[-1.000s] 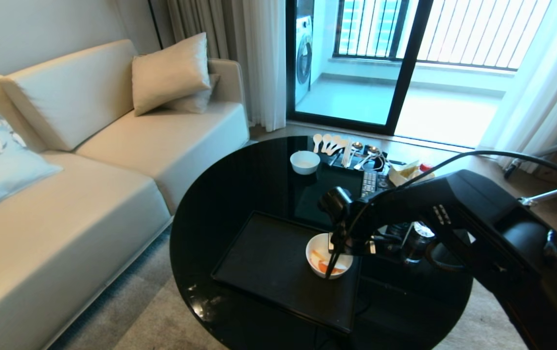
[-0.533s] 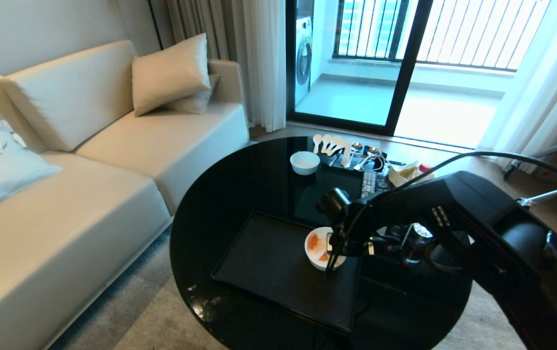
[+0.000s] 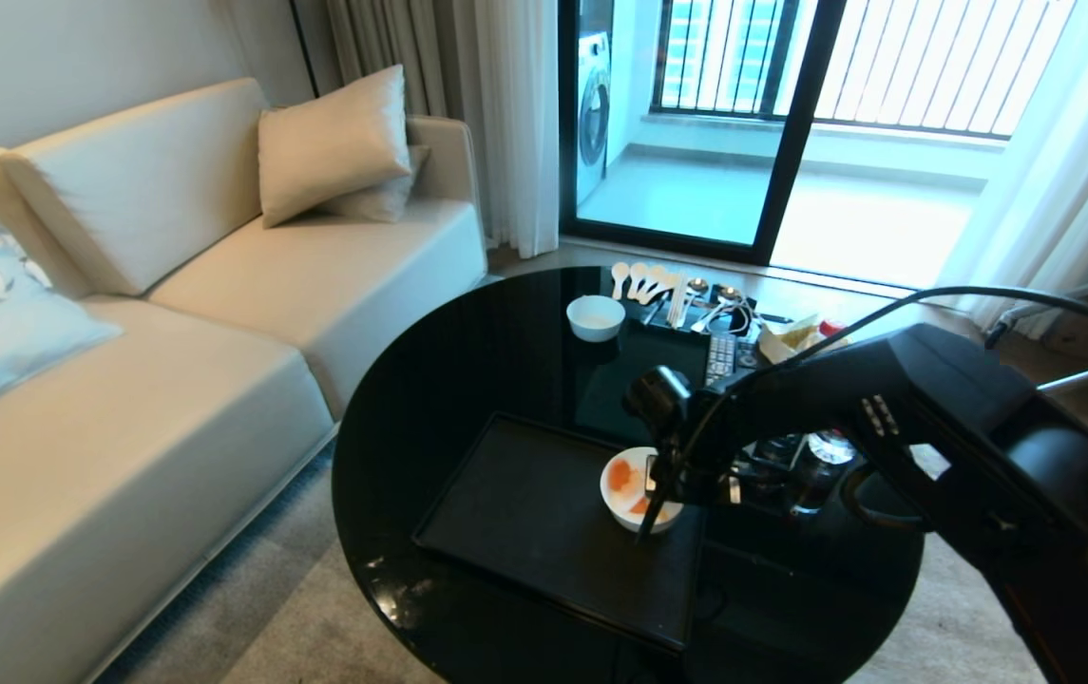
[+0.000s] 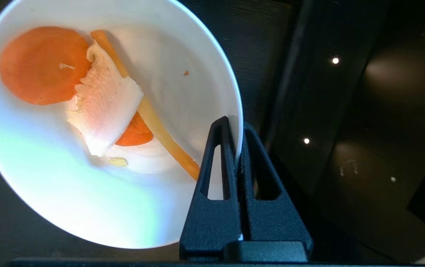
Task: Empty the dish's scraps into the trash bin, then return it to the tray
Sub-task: Pick up the bowl with leftover food, then move the bowl over the trash can
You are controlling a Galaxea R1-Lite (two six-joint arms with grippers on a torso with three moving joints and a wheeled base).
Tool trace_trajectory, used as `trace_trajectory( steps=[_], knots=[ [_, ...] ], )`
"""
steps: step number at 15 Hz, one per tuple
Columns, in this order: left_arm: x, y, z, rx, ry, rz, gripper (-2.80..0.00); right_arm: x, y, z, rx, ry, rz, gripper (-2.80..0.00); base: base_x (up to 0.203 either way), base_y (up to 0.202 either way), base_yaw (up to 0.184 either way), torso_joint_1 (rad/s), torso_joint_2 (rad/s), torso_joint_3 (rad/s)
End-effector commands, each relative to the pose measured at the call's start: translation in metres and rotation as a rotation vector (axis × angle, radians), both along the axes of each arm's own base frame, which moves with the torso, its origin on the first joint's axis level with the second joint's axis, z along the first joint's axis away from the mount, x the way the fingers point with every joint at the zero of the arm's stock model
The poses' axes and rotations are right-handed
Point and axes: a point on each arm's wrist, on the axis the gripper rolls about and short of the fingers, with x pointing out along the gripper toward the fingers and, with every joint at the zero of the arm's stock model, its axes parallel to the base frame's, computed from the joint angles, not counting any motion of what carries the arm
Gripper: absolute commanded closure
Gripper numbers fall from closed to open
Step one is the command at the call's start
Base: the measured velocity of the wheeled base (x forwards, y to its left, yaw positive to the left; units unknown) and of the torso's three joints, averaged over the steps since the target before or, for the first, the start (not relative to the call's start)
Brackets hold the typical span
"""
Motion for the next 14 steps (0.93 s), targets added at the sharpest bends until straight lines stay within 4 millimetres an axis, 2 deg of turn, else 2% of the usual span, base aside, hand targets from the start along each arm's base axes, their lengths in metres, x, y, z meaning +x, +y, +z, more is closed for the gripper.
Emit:
trace_trajectory(
  steps=[1,4,8,11,14],
  knots=[
    [0.000,0.000,0.000,-0.001,-0.001,0.000,0.00,-0.007,-0.012,0.033,0.028,-0.045,-0.027,0.00,0.000,0.000,0.000,0.000,0.00,0.000],
    [0.000,0.000,0.000,-0.001,-0.001,0.000,0.00,-0.024,-0.035,0.061,0.041,-0.062,-0.062,0.00,0.000,0.000,0.000,0.000,0.00,0.000],
    [0.000,0.000,0.000,-0.001,-0.001,0.000,0.00,-0.060,-0.069,0.094,0.068,-0.077,-0.138,0.00,0.000,0.000,0.000,0.000,0.00,0.000],
    [0.000,0.000,0.000,-0.001,-0.001,0.000,0.00,-0.094,-0.108,0.116,0.074,-0.090,-0.206,0.00,0.000,0.000,0.000,0.000,0.00,0.000],
    [0.000,0.000,0.000,-0.001,-0.001,0.000,0.00,-0.133,-0.152,0.126,0.063,-0.085,-0.285,0.00,0.000,0.000,0.000,0.000,0.00,0.000]
  ],
)
